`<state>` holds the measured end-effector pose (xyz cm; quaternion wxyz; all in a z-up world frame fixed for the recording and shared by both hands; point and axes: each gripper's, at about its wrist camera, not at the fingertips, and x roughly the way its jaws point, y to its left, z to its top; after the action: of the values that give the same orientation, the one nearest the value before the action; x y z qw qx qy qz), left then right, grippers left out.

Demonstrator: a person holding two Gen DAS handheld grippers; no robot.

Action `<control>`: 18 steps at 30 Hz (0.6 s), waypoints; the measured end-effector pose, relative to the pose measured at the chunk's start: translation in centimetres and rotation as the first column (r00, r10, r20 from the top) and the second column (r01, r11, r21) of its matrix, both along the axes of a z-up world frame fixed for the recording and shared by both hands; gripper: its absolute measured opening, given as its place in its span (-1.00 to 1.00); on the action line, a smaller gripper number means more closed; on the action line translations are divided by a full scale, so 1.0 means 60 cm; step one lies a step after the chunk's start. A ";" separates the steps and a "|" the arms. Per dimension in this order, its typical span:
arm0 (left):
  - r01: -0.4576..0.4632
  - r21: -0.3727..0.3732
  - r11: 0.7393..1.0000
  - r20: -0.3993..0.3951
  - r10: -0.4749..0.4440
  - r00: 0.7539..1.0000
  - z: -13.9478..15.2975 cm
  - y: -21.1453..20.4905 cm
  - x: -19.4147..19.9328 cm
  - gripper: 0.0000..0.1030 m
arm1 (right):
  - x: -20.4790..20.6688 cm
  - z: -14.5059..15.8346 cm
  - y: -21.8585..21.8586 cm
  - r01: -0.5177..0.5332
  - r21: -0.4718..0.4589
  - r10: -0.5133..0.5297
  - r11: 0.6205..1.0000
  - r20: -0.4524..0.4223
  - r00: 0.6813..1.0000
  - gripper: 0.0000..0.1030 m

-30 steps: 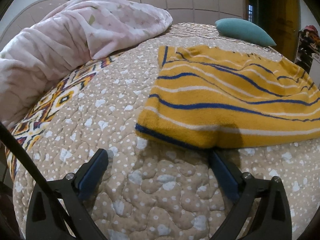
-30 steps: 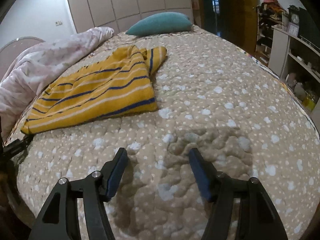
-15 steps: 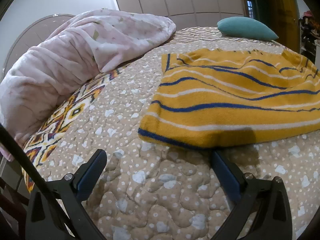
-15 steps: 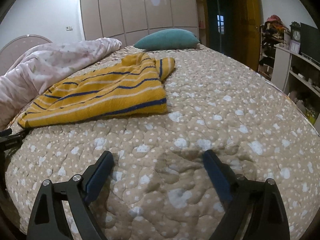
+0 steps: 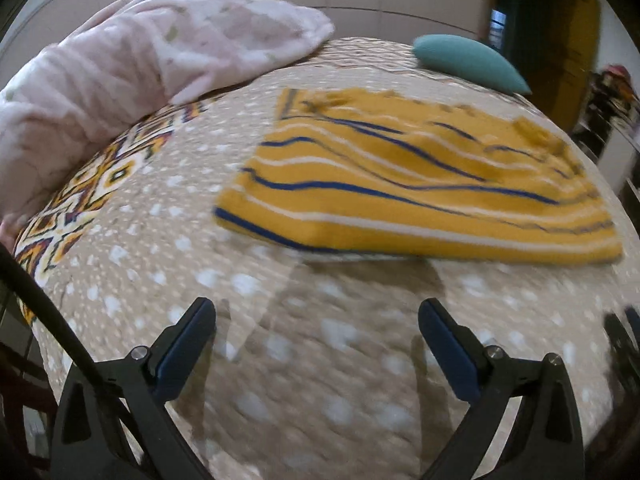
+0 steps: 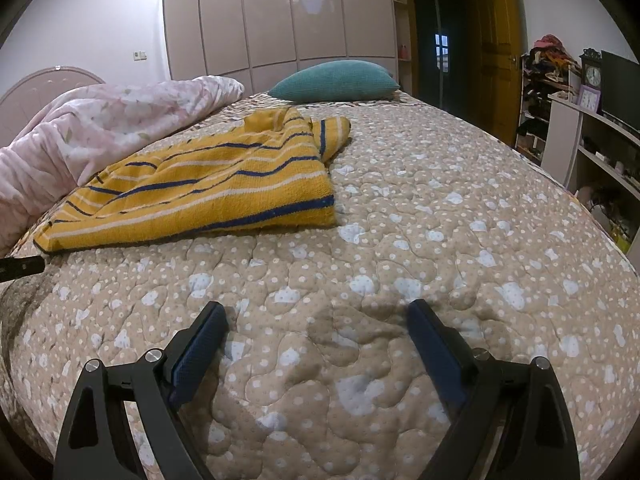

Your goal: Fold small clothes

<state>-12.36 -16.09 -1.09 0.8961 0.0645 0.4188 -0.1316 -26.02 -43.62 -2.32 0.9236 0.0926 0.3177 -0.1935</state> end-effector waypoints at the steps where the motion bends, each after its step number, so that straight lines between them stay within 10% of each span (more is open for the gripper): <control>1: 0.018 -0.001 1.000 0.000 -0.018 1.000 0.000 -0.007 -0.008 0.97 | 0.000 0.000 0.001 0.000 -0.003 0.000 1.000 0.000 1.000 0.83; 18: 0.047 0.059 0.997 -0.002 -0.047 0.999 -0.037 -0.043 -0.045 1.00 | -0.002 -0.002 0.005 0.000 -0.024 0.000 1.000 0.001 1.000 0.83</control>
<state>-15.08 -18.69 -3.33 0.8904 0.1006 0.4212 -0.1405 -26.15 -43.35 -2.46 0.9248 0.0814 0.3150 -0.1972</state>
